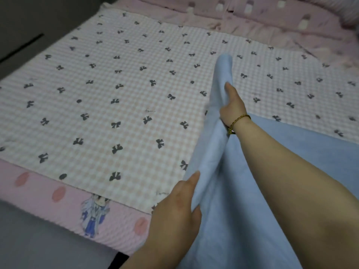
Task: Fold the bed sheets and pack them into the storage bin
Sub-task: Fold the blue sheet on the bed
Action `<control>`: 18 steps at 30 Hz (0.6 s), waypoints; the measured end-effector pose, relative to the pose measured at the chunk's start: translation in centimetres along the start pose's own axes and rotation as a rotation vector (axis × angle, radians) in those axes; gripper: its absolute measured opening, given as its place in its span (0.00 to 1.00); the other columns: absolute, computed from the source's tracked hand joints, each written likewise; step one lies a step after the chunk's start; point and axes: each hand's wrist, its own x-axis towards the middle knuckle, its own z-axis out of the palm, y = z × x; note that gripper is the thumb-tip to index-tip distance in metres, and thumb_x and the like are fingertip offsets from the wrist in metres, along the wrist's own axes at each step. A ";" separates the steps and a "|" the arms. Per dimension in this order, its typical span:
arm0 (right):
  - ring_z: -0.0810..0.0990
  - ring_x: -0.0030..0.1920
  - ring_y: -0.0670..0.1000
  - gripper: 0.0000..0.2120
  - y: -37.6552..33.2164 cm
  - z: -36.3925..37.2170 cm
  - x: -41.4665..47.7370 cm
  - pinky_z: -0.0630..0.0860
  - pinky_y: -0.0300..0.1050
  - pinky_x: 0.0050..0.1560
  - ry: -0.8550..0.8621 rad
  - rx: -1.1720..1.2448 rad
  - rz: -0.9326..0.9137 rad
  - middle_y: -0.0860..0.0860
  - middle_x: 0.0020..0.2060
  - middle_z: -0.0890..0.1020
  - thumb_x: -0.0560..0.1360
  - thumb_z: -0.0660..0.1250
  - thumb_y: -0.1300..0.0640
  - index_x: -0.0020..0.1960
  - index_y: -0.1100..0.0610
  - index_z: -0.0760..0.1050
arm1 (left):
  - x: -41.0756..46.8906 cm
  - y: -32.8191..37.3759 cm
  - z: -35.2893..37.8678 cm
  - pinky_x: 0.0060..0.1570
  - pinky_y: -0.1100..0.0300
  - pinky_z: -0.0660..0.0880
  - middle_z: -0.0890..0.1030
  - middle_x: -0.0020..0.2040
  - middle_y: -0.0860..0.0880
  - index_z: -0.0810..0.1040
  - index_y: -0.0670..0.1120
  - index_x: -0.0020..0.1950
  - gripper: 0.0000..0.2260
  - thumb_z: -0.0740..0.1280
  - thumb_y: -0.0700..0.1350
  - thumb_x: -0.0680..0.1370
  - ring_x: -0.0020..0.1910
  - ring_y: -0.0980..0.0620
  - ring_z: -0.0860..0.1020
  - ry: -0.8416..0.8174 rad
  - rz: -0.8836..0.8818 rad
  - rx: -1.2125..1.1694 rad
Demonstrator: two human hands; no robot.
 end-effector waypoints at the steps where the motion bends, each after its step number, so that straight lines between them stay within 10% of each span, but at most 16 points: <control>1: 0.61 0.72 0.55 0.32 1.0 -1.9 -0.6 0.65 0.35 0.56 0.002 0.024 -0.006 0.52 0.75 0.54 0.77 0.51 0.73 0.76 0.53 0.48 | -0.7 2.5 0.9 0.22 0.72 0.63 0.77 0.44 0.59 0.69 0.51 0.62 0.25 0.59 0.51 0.64 0.41 0.56 0.74 -0.029 0.010 -0.008; 11: 0.58 0.72 0.50 0.32 15.2 -14.9 -5.3 0.56 0.24 0.56 0.051 0.165 0.068 0.50 0.74 0.55 0.76 0.49 0.73 0.76 0.53 0.49 | -6.1 19.0 13.6 0.19 0.68 0.66 0.78 0.39 0.58 0.68 0.51 0.59 0.25 0.60 0.49 0.61 0.23 0.60 0.75 -0.123 0.175 0.060; 18: 0.59 0.73 0.54 0.35 26.6 -16.2 -7.1 0.59 0.47 0.73 0.126 0.184 0.342 0.53 0.75 0.53 0.77 0.56 0.69 0.76 0.54 0.42 | -9.3 20.1 22.3 0.38 0.72 0.74 0.83 0.45 0.59 0.66 0.53 0.59 0.28 0.51 0.61 0.62 0.39 0.64 0.81 -0.526 0.188 -0.001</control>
